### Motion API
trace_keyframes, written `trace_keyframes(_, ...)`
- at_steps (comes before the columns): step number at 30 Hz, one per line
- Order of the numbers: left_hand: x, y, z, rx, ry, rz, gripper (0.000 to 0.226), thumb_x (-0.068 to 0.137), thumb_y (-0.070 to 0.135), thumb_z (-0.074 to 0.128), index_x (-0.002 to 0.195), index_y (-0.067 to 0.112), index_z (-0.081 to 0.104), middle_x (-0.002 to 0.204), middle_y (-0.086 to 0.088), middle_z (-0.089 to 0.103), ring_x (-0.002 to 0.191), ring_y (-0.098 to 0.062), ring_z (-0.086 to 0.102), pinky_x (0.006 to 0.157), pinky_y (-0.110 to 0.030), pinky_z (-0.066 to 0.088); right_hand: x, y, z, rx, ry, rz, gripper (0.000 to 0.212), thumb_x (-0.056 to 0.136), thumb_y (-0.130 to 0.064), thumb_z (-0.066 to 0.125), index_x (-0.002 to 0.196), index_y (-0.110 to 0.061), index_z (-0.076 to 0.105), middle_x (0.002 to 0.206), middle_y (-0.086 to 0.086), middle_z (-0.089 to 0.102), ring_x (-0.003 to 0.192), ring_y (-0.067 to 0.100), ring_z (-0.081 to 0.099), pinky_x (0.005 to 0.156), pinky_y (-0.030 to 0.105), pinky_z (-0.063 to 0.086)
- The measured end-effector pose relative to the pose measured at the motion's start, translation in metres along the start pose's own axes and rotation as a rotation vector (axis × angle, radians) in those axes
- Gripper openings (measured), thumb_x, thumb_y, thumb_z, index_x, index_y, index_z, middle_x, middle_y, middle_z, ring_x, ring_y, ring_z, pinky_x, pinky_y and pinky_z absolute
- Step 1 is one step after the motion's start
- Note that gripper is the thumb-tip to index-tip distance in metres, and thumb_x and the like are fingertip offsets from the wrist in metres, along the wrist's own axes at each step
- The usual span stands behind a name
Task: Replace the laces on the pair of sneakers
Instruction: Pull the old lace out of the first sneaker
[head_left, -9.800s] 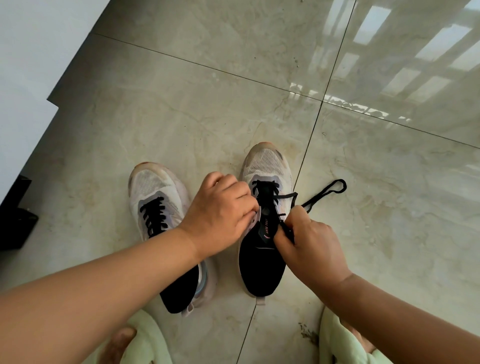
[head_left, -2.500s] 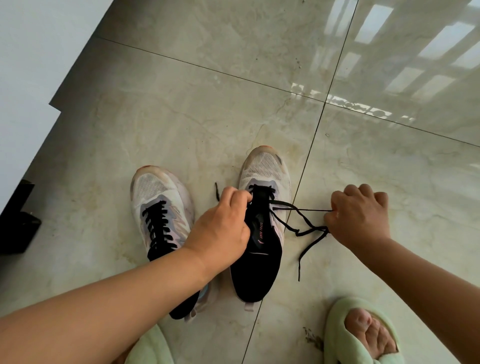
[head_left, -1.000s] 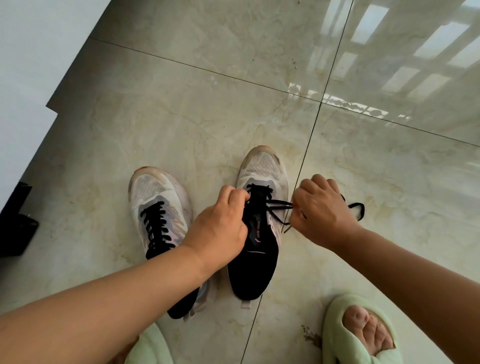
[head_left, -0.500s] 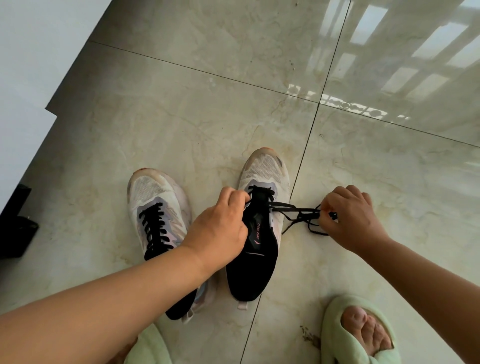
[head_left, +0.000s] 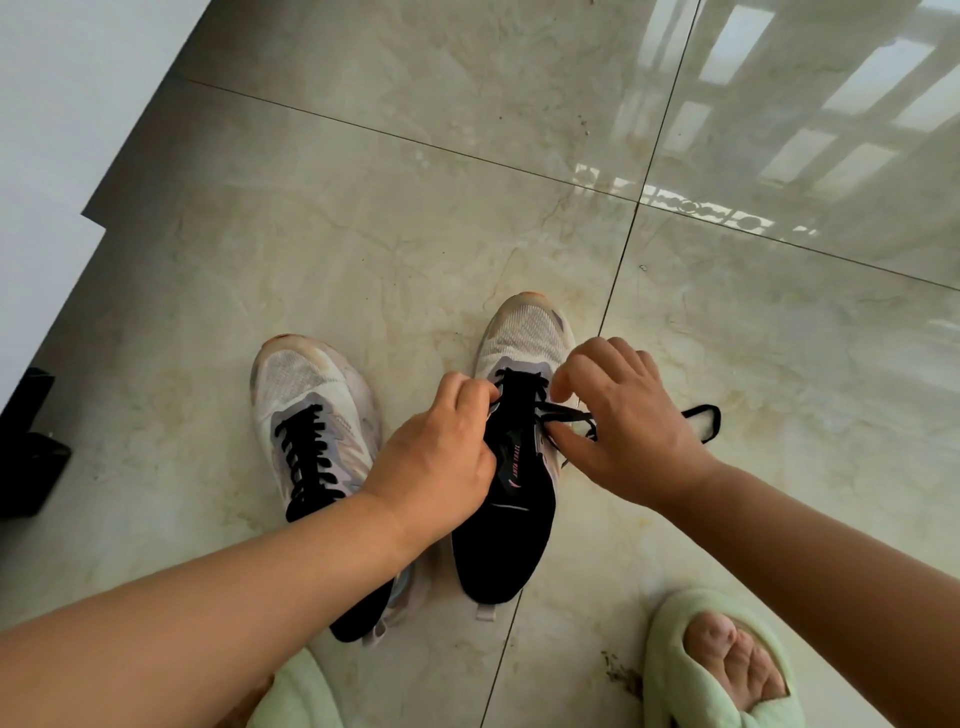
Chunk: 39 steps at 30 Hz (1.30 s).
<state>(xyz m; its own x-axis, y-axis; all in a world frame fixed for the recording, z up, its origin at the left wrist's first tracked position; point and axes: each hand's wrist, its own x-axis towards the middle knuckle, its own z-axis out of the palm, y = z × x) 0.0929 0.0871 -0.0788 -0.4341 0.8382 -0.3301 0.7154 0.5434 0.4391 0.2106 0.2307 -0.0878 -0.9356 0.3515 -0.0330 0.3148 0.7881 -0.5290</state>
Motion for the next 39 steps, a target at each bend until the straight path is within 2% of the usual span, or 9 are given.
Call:
trace_keyframes(4, 0.0, -0.001, 0.0, 0.006, 0.002, 0.004, 0.038, 0.084, 0.012, 0.048, 0.122, 0.014, 0.044, 0.118, -0.003, 0.041, 0.077, -0.027, 0.06, 0.063, -0.031, 0.043, -0.001, -0.004, 0.001, -0.014, -0.048, -0.014, 0.006, 0.077, -0.011, 0.068, 0.074, -0.009, 0.063, 0.076, 0.003, 0.055, 0.074, 0.026, 0.05, 0.068, 0.034, 0.037)
trace_keyframes(8, 0.0, 0.0, 0.0, 0.011, 0.003, 0.002, 0.038, 0.084, 0.013, 0.048, 0.121, 0.015, 0.043, 0.118, -0.003, 0.041, 0.078, -0.028, 0.06, 0.063, -0.032, 0.043, 0.001, -0.005, 0.0, 0.032, -0.057, -0.008, 0.009, 0.075, -0.003, 0.065, 0.069, -0.006, 0.06, 0.071, 0.006, 0.055, 0.068, 0.027, 0.049, 0.063, 0.04, 0.043)
trace_keyframes(13, 0.0, 0.0, -0.001, -0.004, 0.007, 0.012, 0.038, 0.083, 0.012, 0.048, 0.121, 0.013, 0.044, 0.118, -0.004, 0.042, 0.079, -0.029, 0.06, 0.066, -0.037, 0.048, 0.0, -0.007, 0.003, 0.105, -0.09, 0.064, 0.005, 0.08, -0.009, 0.063, 0.084, -0.006, 0.065, 0.083, 0.004, 0.06, 0.08, 0.026, 0.054, 0.075, 0.04, 0.045)
trace_keyframes(17, 0.0, -0.001, 0.0, -0.003, 0.007, 0.014, 0.039, 0.083, 0.012, 0.047, 0.122, 0.013, 0.044, 0.118, -0.004, 0.042, 0.079, -0.028, 0.06, 0.067, -0.037, 0.049, 0.002, -0.005, 0.004, -0.002, -0.099, 0.045, 0.008, 0.084, -0.012, 0.058, 0.086, -0.008, 0.065, 0.086, 0.004, 0.058, 0.084, 0.024, 0.052, 0.077, 0.032, 0.038)
trace_keyframes(22, 0.0, -0.001, 0.0, -0.013, 0.007, 0.01, 0.038, 0.084, 0.011, 0.047, 0.121, 0.014, 0.043, 0.118, -0.003, 0.042, 0.078, -0.026, 0.06, 0.066, -0.035, 0.048, 0.002, -0.004, 0.004, -0.118, -0.153, -0.01, 0.016, 0.089, -0.02, 0.051, 0.095, -0.01, 0.061, 0.095, 0.004, 0.056, 0.093, 0.024, 0.05, 0.083, 0.031, 0.035)
trace_keyframes(25, 0.0, -0.001, 0.0, -0.007, 0.005, 0.003, 0.038, 0.085, 0.012, 0.047, 0.122, 0.014, 0.043, 0.118, -0.002, 0.041, 0.079, -0.026, 0.06, 0.066, -0.033, 0.047, 0.004, -0.007, 0.004, -0.192, -0.135, -0.061, 0.01, 0.084, -0.013, 0.057, 0.082, -0.004, 0.062, 0.082, 0.009, 0.059, 0.079, 0.03, 0.054, 0.074, 0.039, 0.043)
trace_keyframes(28, 0.0, 0.0, -0.001, -0.005, 0.0, 0.0, 0.038, 0.085, 0.012, 0.047, 0.122, 0.014, 0.042, 0.119, -0.002, 0.04, 0.081, -0.026, 0.06, 0.069, -0.035, 0.048, 0.01, -0.009, 0.002, -0.207, -0.14, -0.063, 0.005, 0.075, -0.006, 0.062, 0.072, -0.002, 0.06, 0.073, 0.011, 0.057, 0.069, 0.03, 0.053, 0.067, 0.039, 0.043)
trace_keyframes(33, 0.0, 0.0, 0.0, -0.003, 0.001, 0.004, 0.037, 0.085, 0.012, 0.047, 0.122, 0.015, 0.043, 0.118, -0.001, 0.041, 0.079, -0.026, 0.06, 0.068, -0.036, 0.049, 0.009, -0.009, -0.001, 0.01, -0.125, -0.025, 0.011, 0.07, -0.003, 0.059, 0.067, -0.005, 0.049, 0.065, 0.006, 0.045, 0.06, 0.024, 0.039, 0.058, 0.03, 0.032)
trace_keyframes(39, -0.001, 0.001, 0.0, -0.004, 0.003, -0.001, 0.038, 0.085, 0.012, 0.046, 0.123, 0.015, 0.043, 0.118, -0.001, 0.041, 0.078, -0.025, 0.06, 0.065, -0.032, 0.047, 0.0, -0.008, 0.008, 0.337, -0.105, 0.316, 0.019, 0.077, -0.005, 0.049, 0.069, -0.013, 0.034, 0.054, -0.004, 0.035, 0.05, 0.014, 0.029, 0.049, 0.031, 0.027)
